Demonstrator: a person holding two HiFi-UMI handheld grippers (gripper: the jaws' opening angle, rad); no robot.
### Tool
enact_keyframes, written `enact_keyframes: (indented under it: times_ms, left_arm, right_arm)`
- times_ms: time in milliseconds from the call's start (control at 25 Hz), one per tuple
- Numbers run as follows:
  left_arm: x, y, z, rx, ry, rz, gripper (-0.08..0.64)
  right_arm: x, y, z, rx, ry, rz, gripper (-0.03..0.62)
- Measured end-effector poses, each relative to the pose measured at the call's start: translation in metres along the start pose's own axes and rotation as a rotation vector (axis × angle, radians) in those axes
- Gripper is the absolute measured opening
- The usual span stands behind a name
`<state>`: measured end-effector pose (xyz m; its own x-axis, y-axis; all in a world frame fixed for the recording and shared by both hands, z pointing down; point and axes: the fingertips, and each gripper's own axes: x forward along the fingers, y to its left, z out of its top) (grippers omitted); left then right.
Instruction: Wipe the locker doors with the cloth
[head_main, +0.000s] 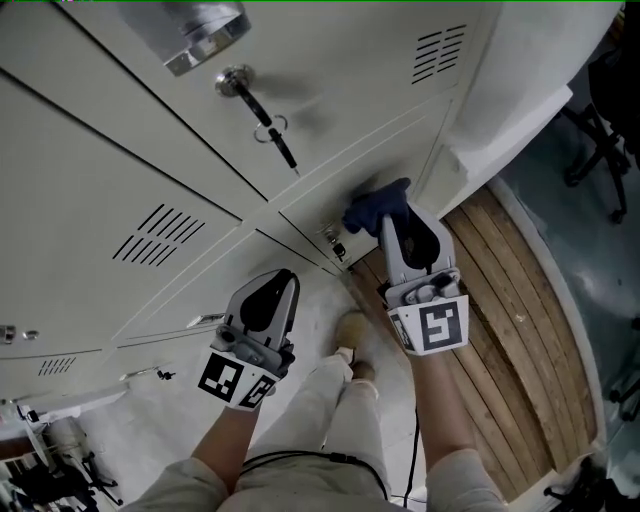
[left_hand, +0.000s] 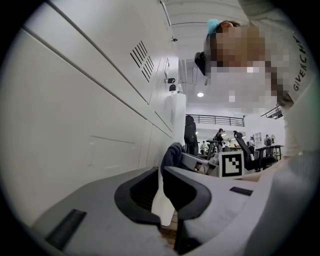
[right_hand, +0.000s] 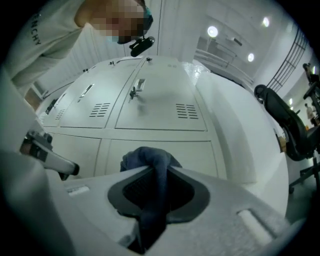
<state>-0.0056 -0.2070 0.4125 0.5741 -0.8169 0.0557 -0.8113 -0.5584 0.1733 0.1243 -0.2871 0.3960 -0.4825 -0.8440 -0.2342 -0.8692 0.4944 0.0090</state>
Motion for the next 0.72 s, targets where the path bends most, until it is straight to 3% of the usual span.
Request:
enact_keyframes:
  times_ms: [320,720]
  left_arm:
    - [-0.001,0.005,-0.002,-0.006,-0.012,0.017,0.026]
    - [0.004,0.001,-0.009,-0.014,0.002,0.001,0.026]
  right_arm:
    - [0.002,0.076,-0.039,0.057,0.089,0.150,0.061]
    - [0.020,0.067,-0.065,0.029,0.173,0.084,0.067]
